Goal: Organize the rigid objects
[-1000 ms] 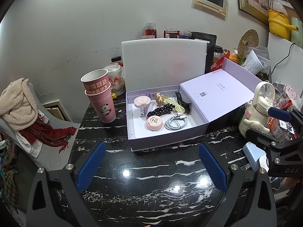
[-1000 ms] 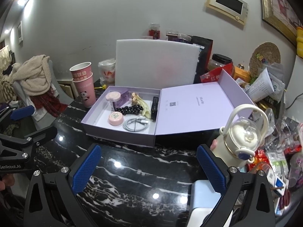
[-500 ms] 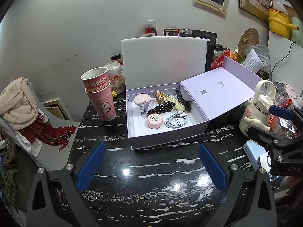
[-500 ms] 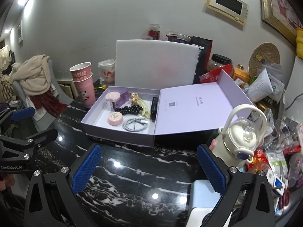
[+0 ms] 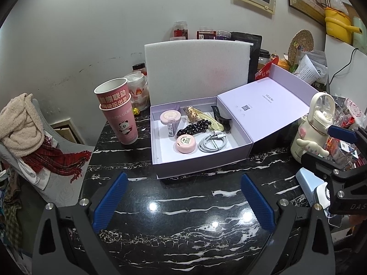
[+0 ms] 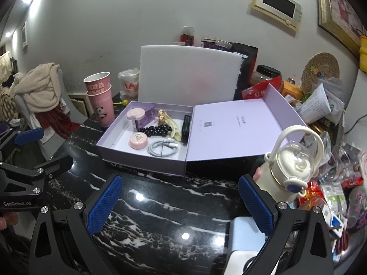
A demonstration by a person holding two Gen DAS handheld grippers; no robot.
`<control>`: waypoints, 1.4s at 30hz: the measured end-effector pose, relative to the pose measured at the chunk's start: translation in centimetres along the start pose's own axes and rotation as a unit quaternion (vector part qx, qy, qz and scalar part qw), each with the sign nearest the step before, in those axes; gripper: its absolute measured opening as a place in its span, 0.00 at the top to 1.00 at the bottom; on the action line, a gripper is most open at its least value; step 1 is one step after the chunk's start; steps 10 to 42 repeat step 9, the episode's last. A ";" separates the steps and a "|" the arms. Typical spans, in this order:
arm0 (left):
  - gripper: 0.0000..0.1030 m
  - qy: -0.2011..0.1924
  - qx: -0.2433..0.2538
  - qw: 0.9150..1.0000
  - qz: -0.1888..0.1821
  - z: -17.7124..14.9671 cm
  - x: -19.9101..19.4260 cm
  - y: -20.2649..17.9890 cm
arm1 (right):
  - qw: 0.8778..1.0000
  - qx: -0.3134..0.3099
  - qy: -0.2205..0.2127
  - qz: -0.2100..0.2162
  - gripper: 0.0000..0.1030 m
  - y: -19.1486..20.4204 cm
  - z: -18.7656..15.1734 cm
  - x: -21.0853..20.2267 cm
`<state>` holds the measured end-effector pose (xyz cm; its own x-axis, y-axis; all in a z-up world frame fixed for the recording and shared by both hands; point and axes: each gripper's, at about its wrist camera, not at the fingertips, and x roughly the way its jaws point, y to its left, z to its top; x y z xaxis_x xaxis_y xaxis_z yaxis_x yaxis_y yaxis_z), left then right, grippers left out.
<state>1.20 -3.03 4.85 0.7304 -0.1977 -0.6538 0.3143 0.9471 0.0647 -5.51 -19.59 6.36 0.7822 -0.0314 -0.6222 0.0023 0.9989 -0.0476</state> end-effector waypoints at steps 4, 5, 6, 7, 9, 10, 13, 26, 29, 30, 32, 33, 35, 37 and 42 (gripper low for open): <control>0.03 -0.004 0.000 1.000 0.005 -0.1 0.1 -0.1 | 1.000 0.002 0.003 -0.001 0.00 -0.2 -0.1 0.1; 0.03 -0.005 -0.001 1.000 0.005 -0.1 0.1 -0.1 | 1.000 0.003 0.003 -0.001 0.00 -0.2 -0.2 0.2; 0.03 -0.007 -0.003 1.000 0.005 -0.1 0.1 -0.1 | 1.000 0.003 0.004 -0.001 0.00 -0.3 -0.2 0.2; 0.03 -0.008 -0.003 1.000 0.005 -0.1 0.1 -0.1 | 1.000 0.005 0.004 -0.001 0.00 -0.3 -0.3 0.2; 0.03 -0.006 -0.003 1.000 0.003 -0.1 0.2 -0.1 | 1.000 0.007 0.006 -0.001 0.00 -0.5 -0.3 0.3; 0.03 -0.006 -0.003 1.000 0.003 -0.1 0.2 -0.1 | 1.000 0.007 0.006 -0.001 0.00 -0.5 -0.3 0.3; 0.03 -0.006 -0.003 1.000 0.003 -0.1 0.2 -0.1 | 1.000 0.007 0.006 -0.001 0.00 -0.5 -0.3 0.3; 0.03 -0.006 -0.003 1.000 0.003 -0.1 0.2 -0.1 | 1.000 0.007 0.006 -0.001 0.00 -0.5 -0.3 0.3; 0.03 -0.006 -0.003 1.000 0.003 -0.1 0.2 -0.1 | 1.000 0.007 0.006 -0.001 0.00 -0.5 -0.3 0.3; 0.03 -0.006 -0.003 1.000 0.003 -0.1 0.2 -0.1 | 1.000 0.007 0.006 -0.001 0.00 -0.5 -0.3 0.3; 0.03 -0.006 -0.003 1.000 0.003 -0.1 0.2 -0.1 | 1.000 0.007 0.006 -0.001 0.00 -0.5 -0.3 0.3; 0.03 -0.006 -0.003 1.000 0.003 -0.1 0.2 -0.1 | 1.000 0.007 0.006 -0.001 0.00 -0.5 -0.3 0.3; 0.03 -0.006 -0.003 1.000 0.003 -0.1 0.2 -0.1 | 1.000 0.007 0.006 -0.001 0.00 -0.5 -0.3 0.3; 0.03 -0.006 -0.003 1.000 0.003 -0.1 0.2 -0.1 | 1.000 0.007 0.006 -0.001 0.00 -0.5 -0.3 0.3; 0.03 -0.006 -0.003 1.000 0.003 -0.1 0.2 -0.1 | 1.000 0.007 0.006 -0.001 0.00 -0.5 -0.3 0.3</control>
